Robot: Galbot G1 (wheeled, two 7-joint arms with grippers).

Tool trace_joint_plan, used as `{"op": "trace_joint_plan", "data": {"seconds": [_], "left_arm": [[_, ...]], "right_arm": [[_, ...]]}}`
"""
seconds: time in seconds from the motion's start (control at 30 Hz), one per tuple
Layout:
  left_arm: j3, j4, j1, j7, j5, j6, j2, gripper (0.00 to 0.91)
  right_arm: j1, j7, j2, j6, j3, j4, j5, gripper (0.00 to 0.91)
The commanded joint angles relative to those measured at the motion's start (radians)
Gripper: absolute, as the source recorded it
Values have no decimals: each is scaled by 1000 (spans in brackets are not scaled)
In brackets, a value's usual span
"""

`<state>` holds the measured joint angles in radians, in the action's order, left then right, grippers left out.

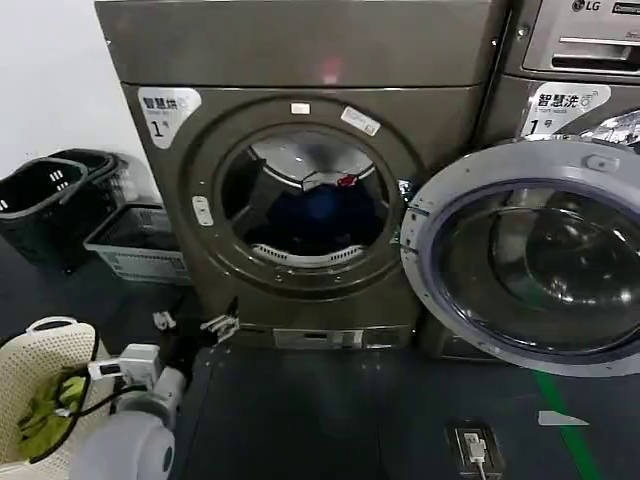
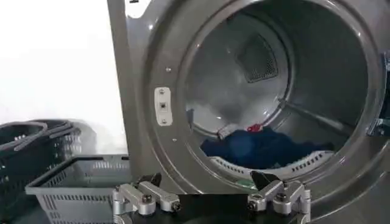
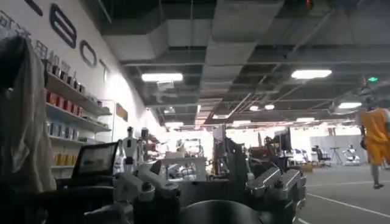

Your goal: Grasp the clothes from the dryer.

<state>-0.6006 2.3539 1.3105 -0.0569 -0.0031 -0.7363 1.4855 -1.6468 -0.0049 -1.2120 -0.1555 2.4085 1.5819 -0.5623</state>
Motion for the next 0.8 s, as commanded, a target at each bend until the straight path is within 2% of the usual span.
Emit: {"op": "trace_joint_plan", "data": {"seconds": [0.03, 0.8], "left_arm": [[0, 1, 2, -1, 3, -49, 0, 907], [-1, 2, 6, -12, 18, -49, 1, 907]], "right_arm": [[1, 0, 0, 1, 1, -1, 0, 907], [-1, 3, -3, 5, -1, -4, 0, 907]]}}
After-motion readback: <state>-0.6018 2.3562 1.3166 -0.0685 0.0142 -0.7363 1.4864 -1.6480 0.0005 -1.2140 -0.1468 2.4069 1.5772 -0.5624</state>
